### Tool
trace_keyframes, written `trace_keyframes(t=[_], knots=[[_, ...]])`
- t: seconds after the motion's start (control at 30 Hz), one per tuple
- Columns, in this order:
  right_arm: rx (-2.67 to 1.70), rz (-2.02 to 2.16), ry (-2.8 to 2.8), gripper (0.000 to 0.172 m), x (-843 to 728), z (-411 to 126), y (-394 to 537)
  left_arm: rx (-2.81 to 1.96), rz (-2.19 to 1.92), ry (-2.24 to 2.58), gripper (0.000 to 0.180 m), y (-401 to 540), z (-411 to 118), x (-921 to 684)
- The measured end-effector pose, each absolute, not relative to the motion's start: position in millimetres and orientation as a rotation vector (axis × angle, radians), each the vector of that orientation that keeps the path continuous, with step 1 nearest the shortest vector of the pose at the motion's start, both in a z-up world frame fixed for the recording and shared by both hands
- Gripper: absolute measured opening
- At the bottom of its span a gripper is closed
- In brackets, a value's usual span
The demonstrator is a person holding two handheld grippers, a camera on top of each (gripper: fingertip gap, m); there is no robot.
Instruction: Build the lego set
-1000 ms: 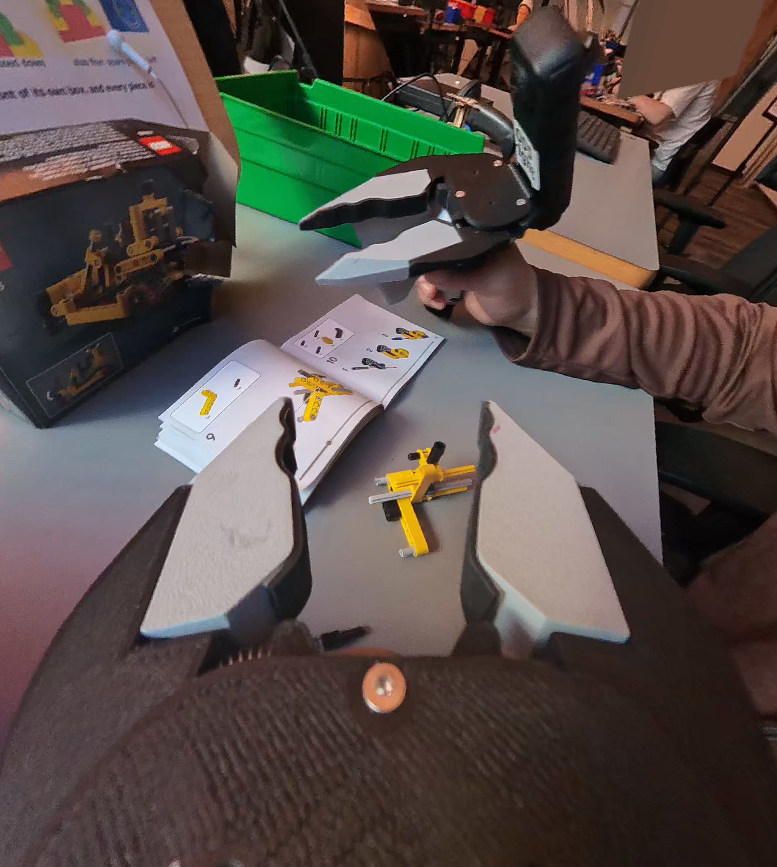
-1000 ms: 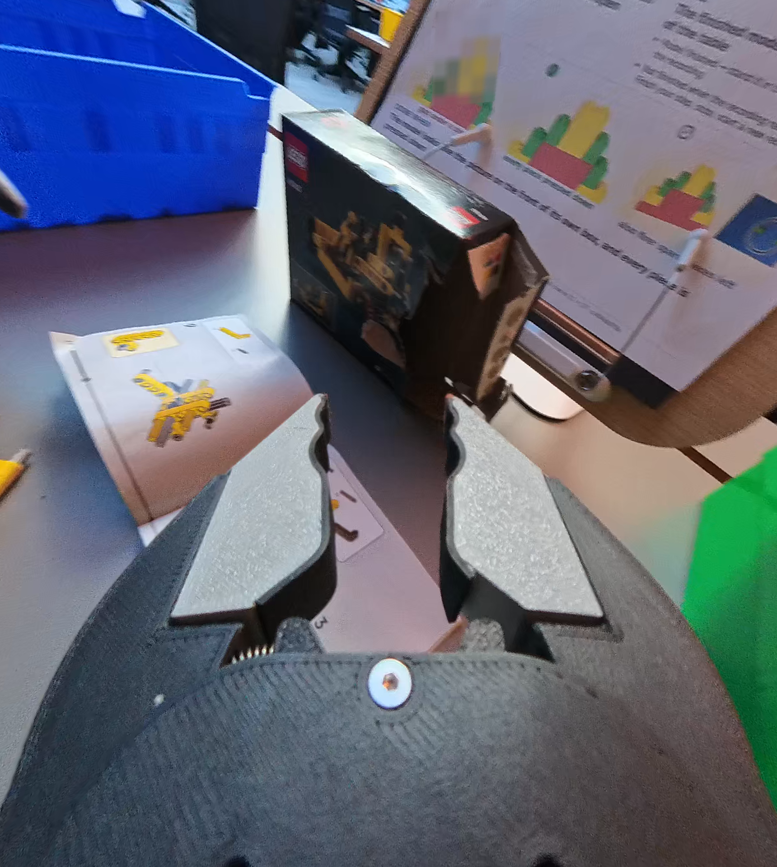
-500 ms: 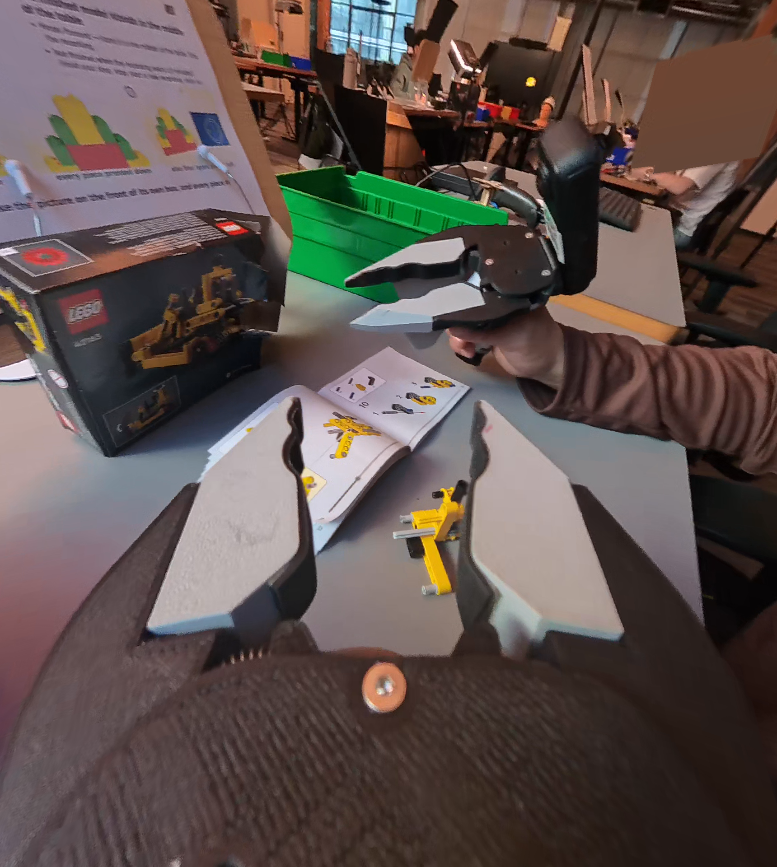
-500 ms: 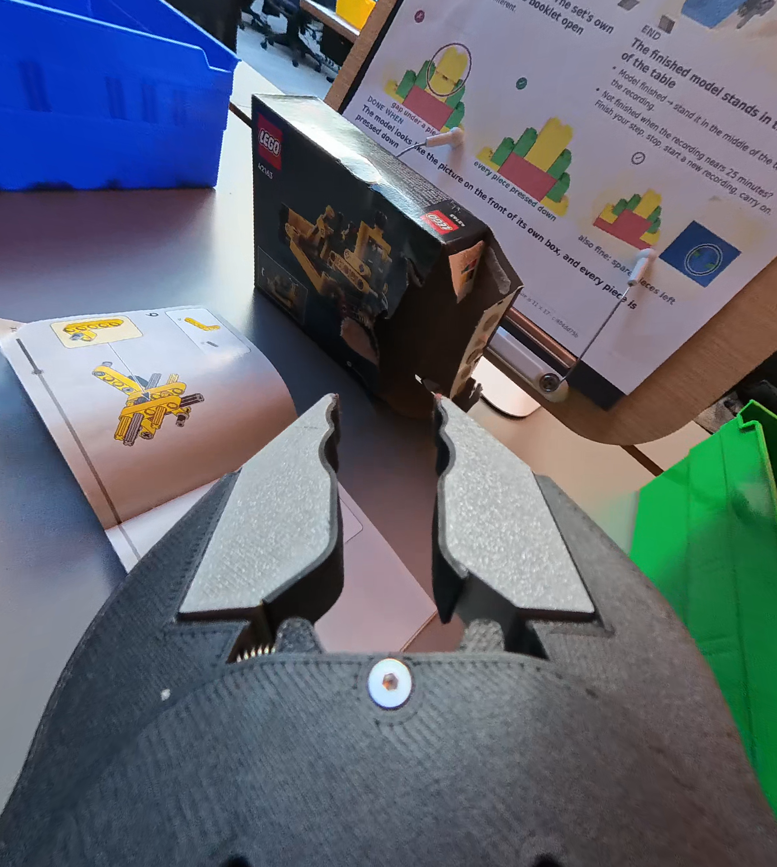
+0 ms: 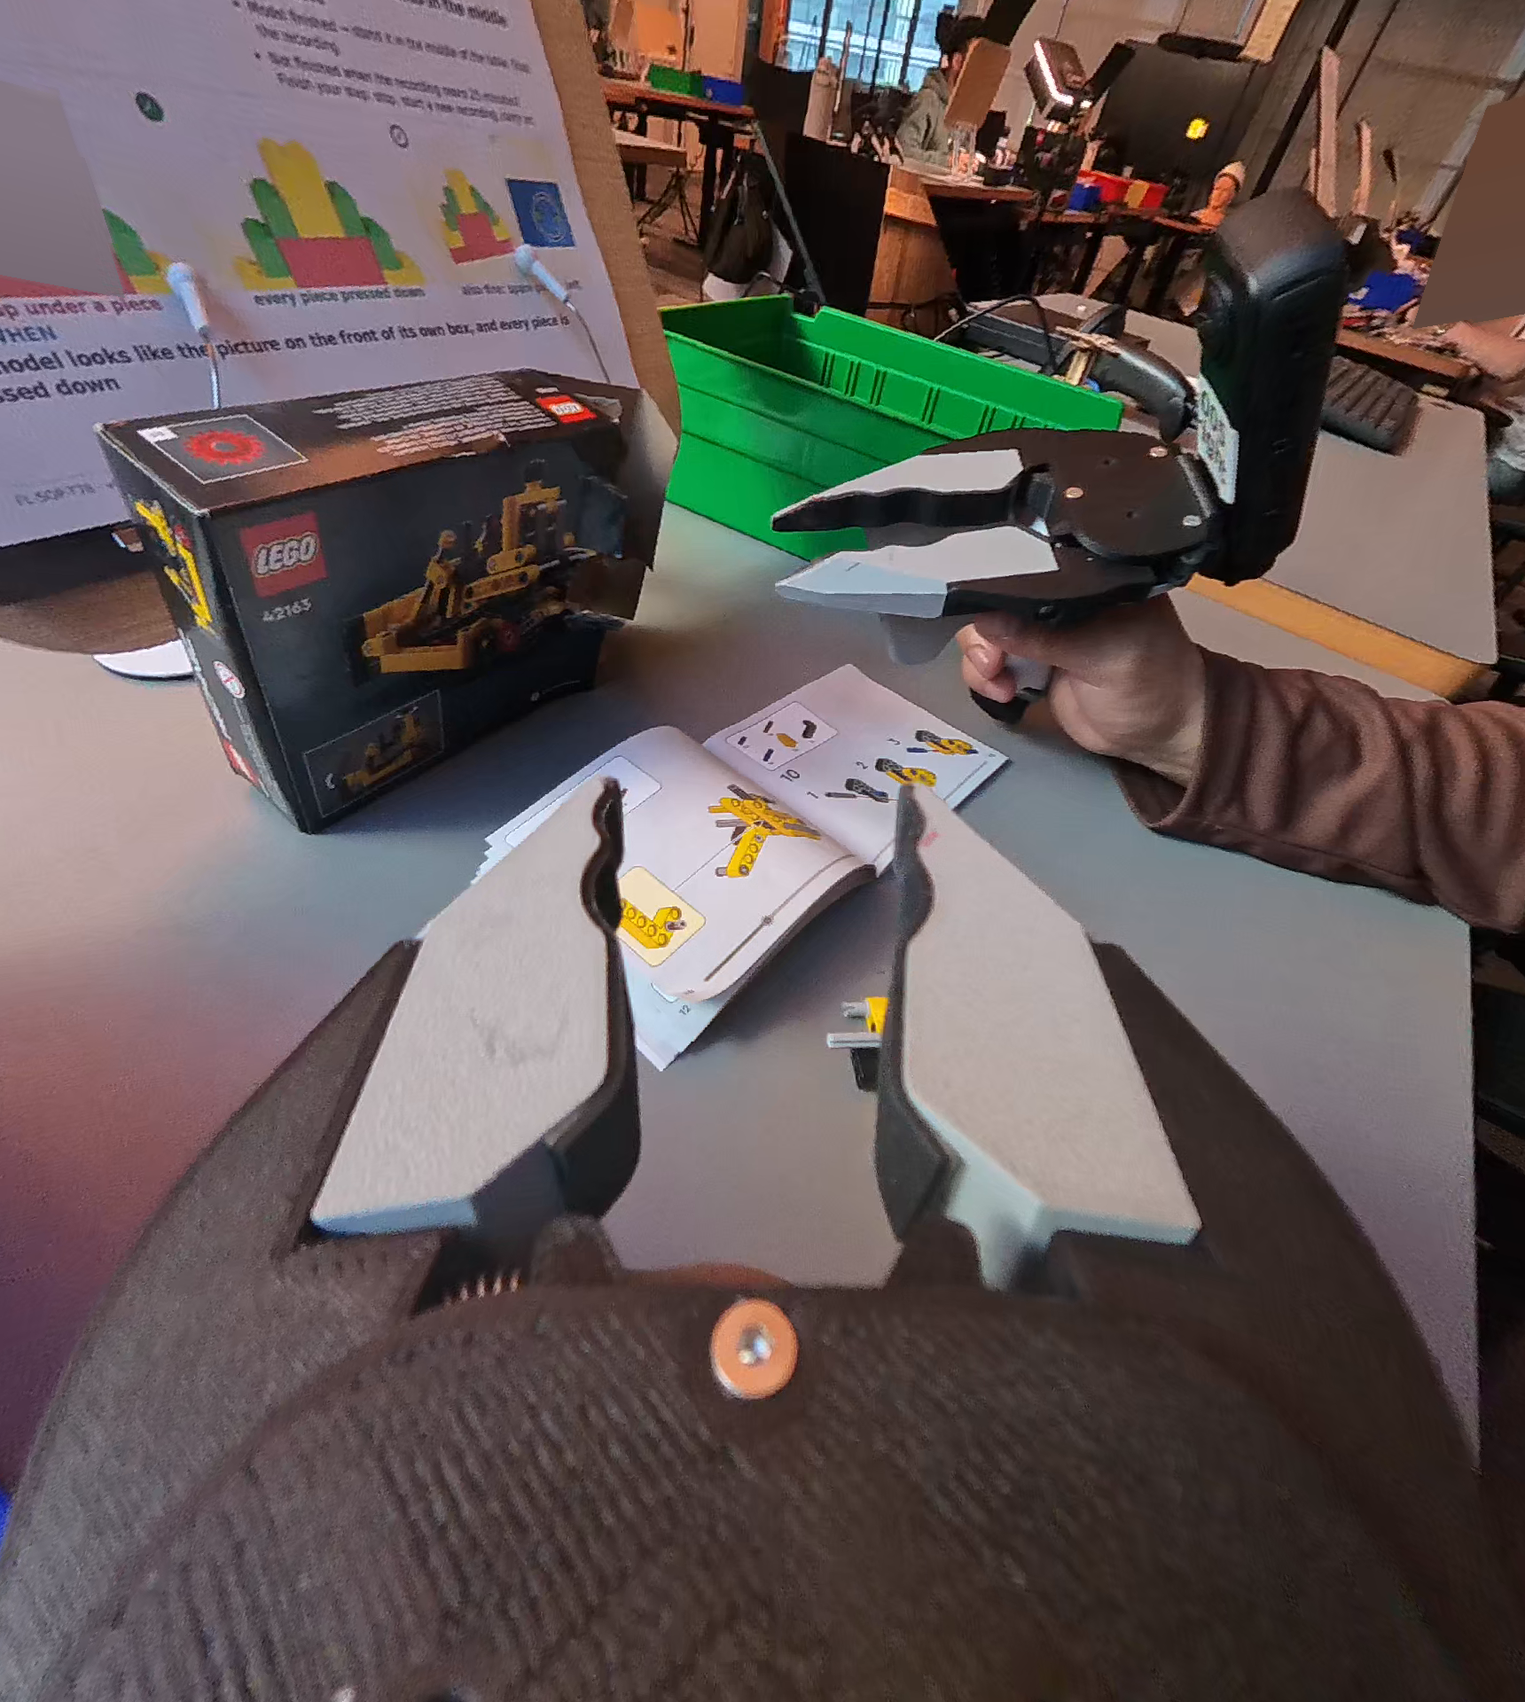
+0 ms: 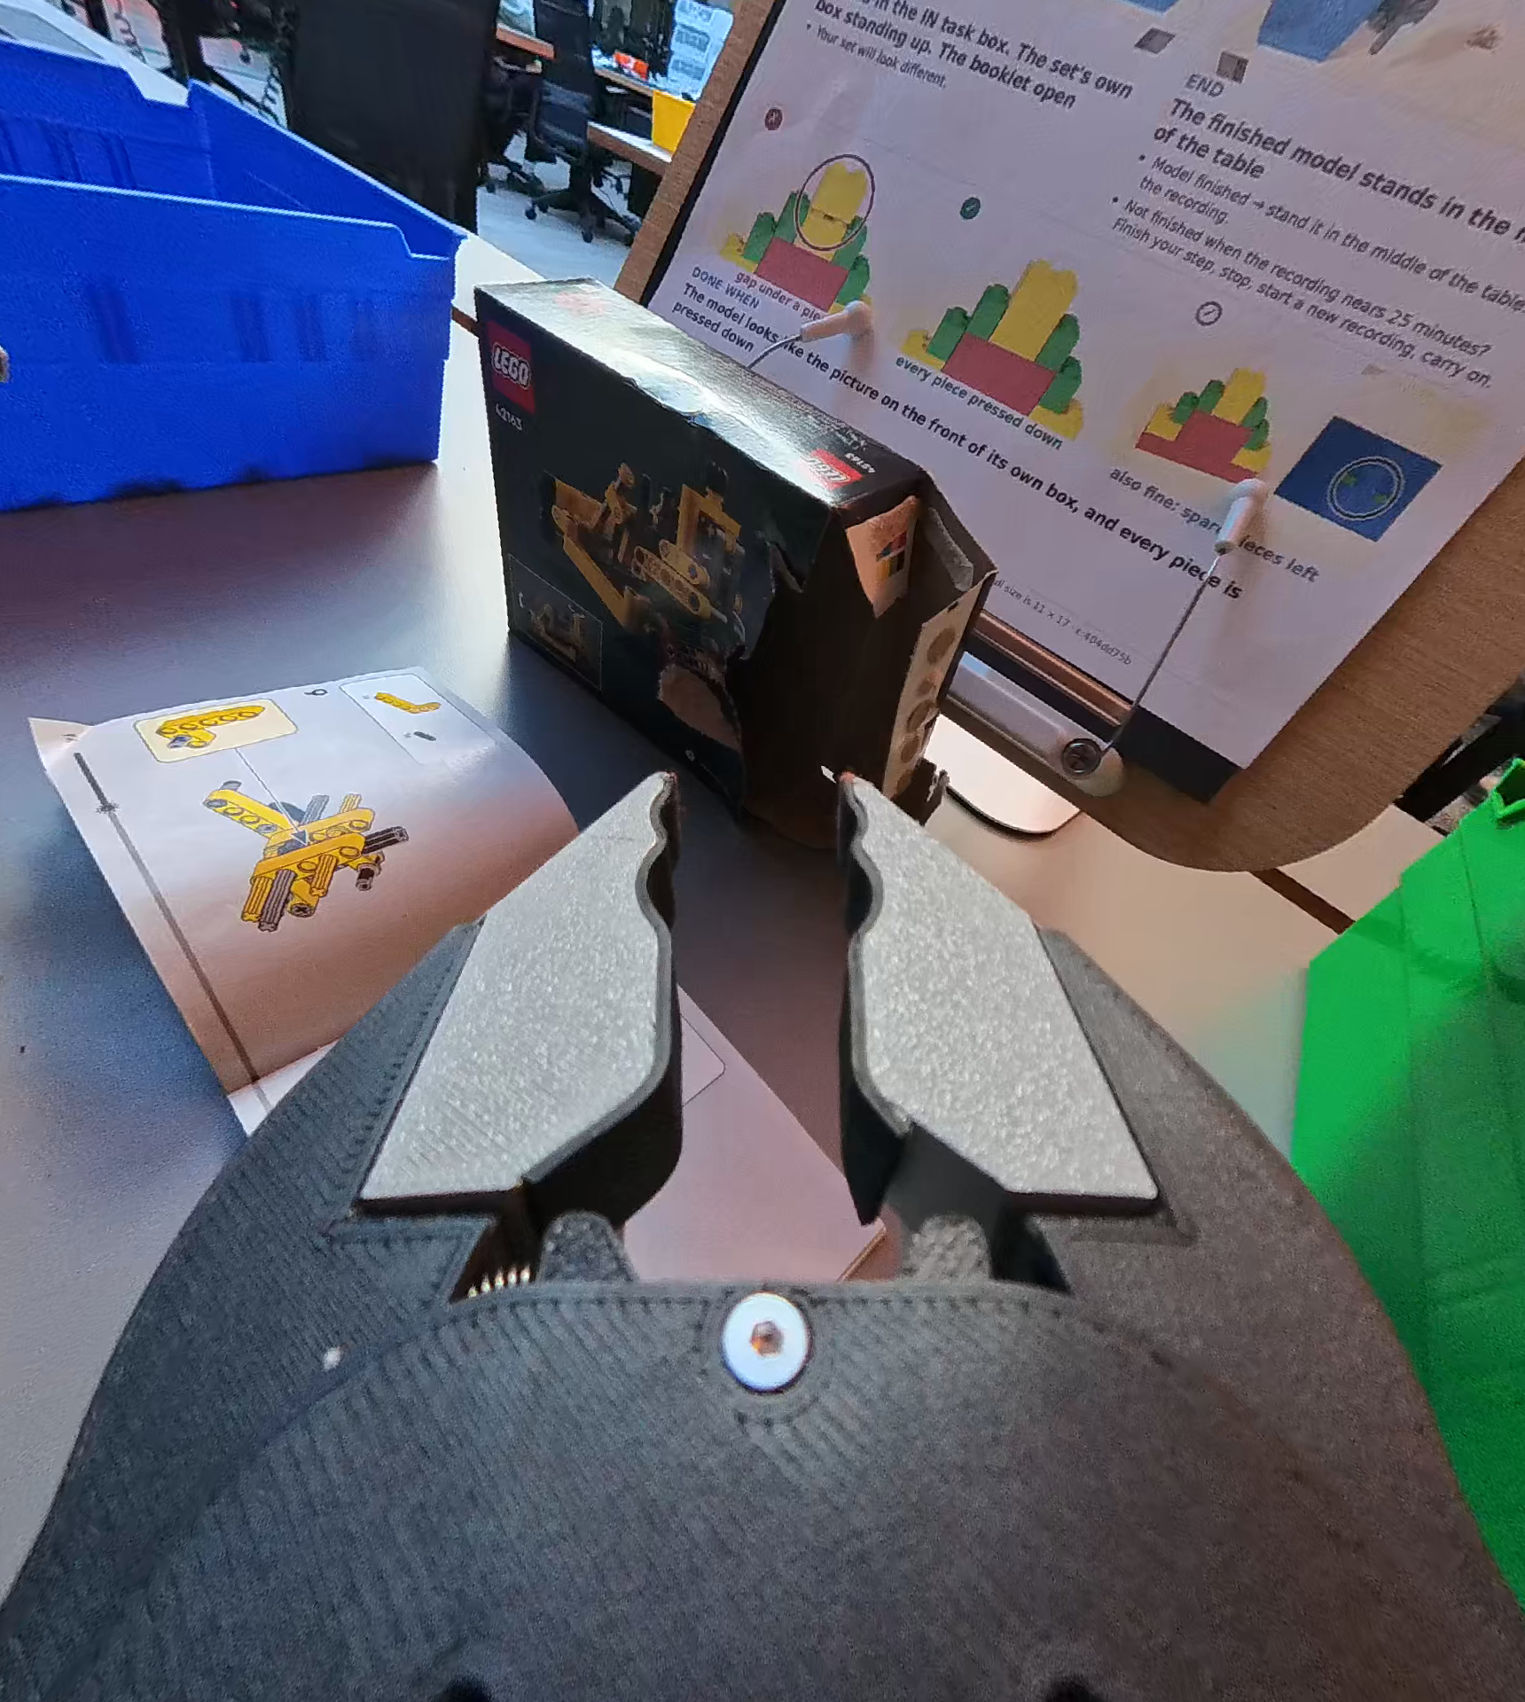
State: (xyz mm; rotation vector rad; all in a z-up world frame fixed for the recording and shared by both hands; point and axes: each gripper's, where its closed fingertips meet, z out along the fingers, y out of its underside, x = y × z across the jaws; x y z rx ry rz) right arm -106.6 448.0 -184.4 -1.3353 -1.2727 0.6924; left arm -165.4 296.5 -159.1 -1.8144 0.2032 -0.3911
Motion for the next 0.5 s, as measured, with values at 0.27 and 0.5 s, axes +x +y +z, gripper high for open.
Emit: trace_keyframes(t=[0.27,0.5], knots=[[-1.316,0.722,-1.299,0.03,-106.6,-183.1,439.2,-1.855,-0.441,0.312,0.067,289.8,-168.1,-152.2],[-1.311,0.753,-1.315,0.028,-108.9,-184.7,434.1,-1.887,-0.471,0.373,0.068,285.9,-175.5,-145.0]])
